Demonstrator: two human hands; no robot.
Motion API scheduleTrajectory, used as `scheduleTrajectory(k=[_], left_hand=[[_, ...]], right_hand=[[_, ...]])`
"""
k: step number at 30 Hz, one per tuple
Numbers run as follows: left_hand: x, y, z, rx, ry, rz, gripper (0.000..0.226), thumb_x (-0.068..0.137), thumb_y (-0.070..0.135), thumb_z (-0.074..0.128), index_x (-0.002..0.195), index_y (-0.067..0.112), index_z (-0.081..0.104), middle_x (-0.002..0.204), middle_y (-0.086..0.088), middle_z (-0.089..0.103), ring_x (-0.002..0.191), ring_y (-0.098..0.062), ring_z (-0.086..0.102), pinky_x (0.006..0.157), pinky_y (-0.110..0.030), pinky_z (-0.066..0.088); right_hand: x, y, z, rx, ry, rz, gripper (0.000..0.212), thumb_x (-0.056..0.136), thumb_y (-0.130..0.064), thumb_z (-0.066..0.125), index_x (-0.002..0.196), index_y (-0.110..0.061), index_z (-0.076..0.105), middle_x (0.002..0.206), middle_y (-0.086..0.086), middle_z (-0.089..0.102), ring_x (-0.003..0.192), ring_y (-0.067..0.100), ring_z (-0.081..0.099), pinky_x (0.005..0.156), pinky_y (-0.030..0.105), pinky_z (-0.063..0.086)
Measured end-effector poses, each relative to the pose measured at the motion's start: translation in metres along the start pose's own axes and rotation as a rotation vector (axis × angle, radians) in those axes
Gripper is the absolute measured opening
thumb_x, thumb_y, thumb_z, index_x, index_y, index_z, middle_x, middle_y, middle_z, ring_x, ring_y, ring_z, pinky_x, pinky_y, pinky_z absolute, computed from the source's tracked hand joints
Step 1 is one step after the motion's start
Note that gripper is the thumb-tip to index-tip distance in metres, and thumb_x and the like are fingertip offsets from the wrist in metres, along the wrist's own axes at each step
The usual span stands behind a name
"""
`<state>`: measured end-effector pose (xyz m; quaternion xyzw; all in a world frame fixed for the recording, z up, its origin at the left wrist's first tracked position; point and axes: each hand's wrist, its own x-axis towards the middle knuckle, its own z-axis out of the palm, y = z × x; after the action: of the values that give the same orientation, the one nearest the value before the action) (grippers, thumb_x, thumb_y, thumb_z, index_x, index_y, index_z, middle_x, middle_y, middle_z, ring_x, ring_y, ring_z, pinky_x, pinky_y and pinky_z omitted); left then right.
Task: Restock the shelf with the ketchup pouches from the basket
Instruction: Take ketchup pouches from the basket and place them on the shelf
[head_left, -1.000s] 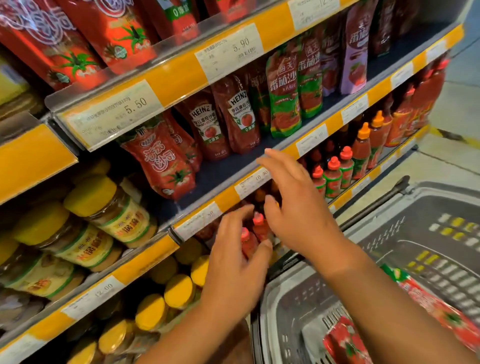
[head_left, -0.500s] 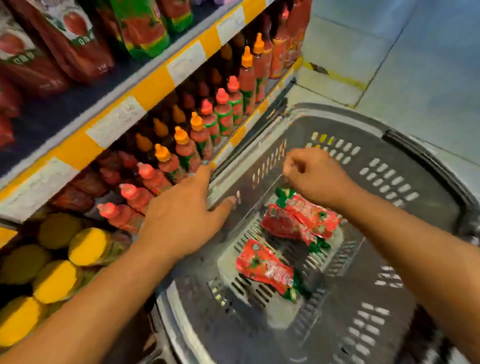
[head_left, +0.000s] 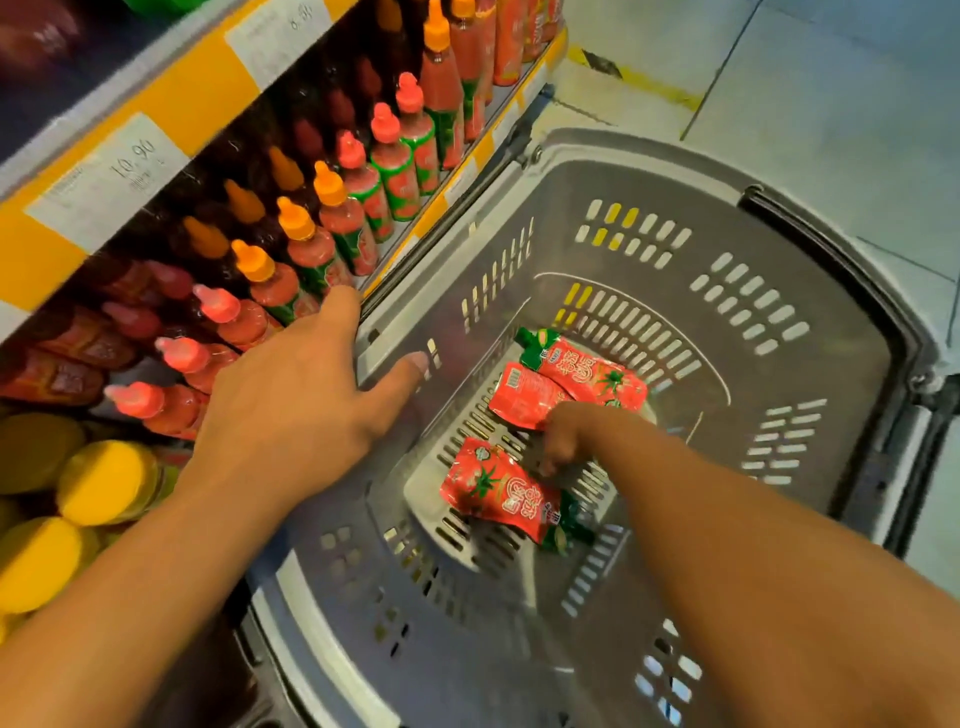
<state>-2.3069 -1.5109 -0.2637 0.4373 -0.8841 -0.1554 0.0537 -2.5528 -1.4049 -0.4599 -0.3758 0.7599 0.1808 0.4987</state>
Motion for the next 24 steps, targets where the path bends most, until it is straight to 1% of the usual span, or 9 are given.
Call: scheduleTrajectory(k=[2,4,6,8,12,14,17,20,24], left_hand=[[0.0,-0.001,0.002,0.009,0.004,-0.007,0.055,0.092,0.076,0.047,0.089,0.024,0.03,0.064,0.002,0.047,0.056,-0.02,0.044,0.05,-0.035,0.027],[0.001,-0.002,0.003,0.016,0.004,-0.016,0.056,0.091,0.076,0.046,0.09,0.023,0.031,0.065,0.002,0.048,0.058,-0.024,0.045,0.051,-0.036,0.028],[0.001,-0.003,0.003,0.021,0.003,-0.021,0.057,0.091,0.077,0.046,0.091,0.022,0.031,0.066,0.001,0.049,0.06,-0.027,0.047,0.052,-0.037,0.03],[0.001,-0.003,0.004,0.023,0.002,-0.023,0.056,0.091,0.077,0.046,0.091,0.022,0.032,0.067,0.0,0.049,0.062,-0.03,0.048,0.053,-0.038,0.032],[0.001,-0.002,0.003,0.013,0.003,-0.024,0.055,0.09,0.077,0.045,0.09,0.024,0.031,0.068,0.001,0.047,0.063,-0.031,0.046,0.053,-0.038,0.03],[0.001,-0.003,0.003,0.018,0.001,-0.03,0.056,0.09,0.078,0.044,0.09,0.024,0.031,0.069,0.001,0.047,0.065,-0.032,0.046,0.053,-0.038,0.03],[0.002,-0.005,0.004,0.031,0.001,-0.024,0.055,0.09,0.078,0.041,0.091,0.024,0.031,0.072,0.0,0.047,0.066,-0.033,0.047,0.054,-0.039,0.031],[0.003,-0.004,0.004,0.043,-0.004,-0.032,0.055,0.091,0.078,0.041,0.09,0.024,0.03,0.076,0.0,0.047,0.069,-0.033,0.047,0.057,-0.039,0.032],[0.002,-0.004,0.003,0.038,-0.012,-0.042,0.052,0.091,0.078,0.042,0.093,0.027,0.033,0.088,0.001,0.047,0.079,-0.031,0.047,0.064,-0.041,0.037]], right_hand=[[0.006,-0.019,0.023,0.003,-0.13,0.021,0.043,0.082,-0.034,0.087,0.115,-0.009,0.076,0.117,0.011,0.073,0.106,0.032,0.071,0.098,0.048,0.058],[0.011,-0.03,0.044,0.032,-0.182,0.042,0.057,0.081,-0.033,0.089,0.128,-0.007,0.071,0.129,0.009,0.071,0.117,0.032,0.069,0.096,0.042,0.057],[0.016,-0.032,0.063,0.032,-0.071,0.075,0.074,0.067,-0.036,0.096,0.13,-0.01,0.068,0.128,0.011,0.07,0.116,0.034,0.069,0.096,0.044,0.058],[0.022,-0.03,0.08,0.029,0.018,0.144,0.079,0.06,-0.038,0.094,0.131,-0.015,0.066,0.129,0.012,0.067,0.121,0.037,0.063,0.102,0.051,0.054],[0.017,-0.021,0.095,-0.022,0.165,0.175,0.058,0.08,-0.032,0.08,0.133,-0.019,0.061,0.136,0.012,0.062,0.137,0.038,0.047,0.112,0.054,0.04],[0.016,-0.022,0.097,-0.044,0.204,0.147,0.053,0.084,-0.031,0.076,0.133,-0.018,0.061,0.135,0.013,0.063,0.136,0.037,0.049,0.113,0.054,0.038],[0.014,-0.027,0.095,-0.021,0.19,0.091,0.043,0.079,-0.03,0.076,0.12,-0.018,0.067,0.118,0.009,0.071,0.115,0.033,0.066,0.105,0.049,0.05],[0.01,-0.031,0.079,-0.049,0.124,0.014,0.037,0.075,-0.026,0.079,0.107,-0.012,0.07,0.099,0.008,0.069,0.097,0.032,0.071,0.089,0.044,0.061],[-0.004,-0.034,0.031,-0.164,0.107,-0.085,0.027,0.076,-0.02,0.08,0.099,-0.008,0.073,0.097,0.012,0.074,0.088,0.03,0.072,0.081,0.042,0.064]])
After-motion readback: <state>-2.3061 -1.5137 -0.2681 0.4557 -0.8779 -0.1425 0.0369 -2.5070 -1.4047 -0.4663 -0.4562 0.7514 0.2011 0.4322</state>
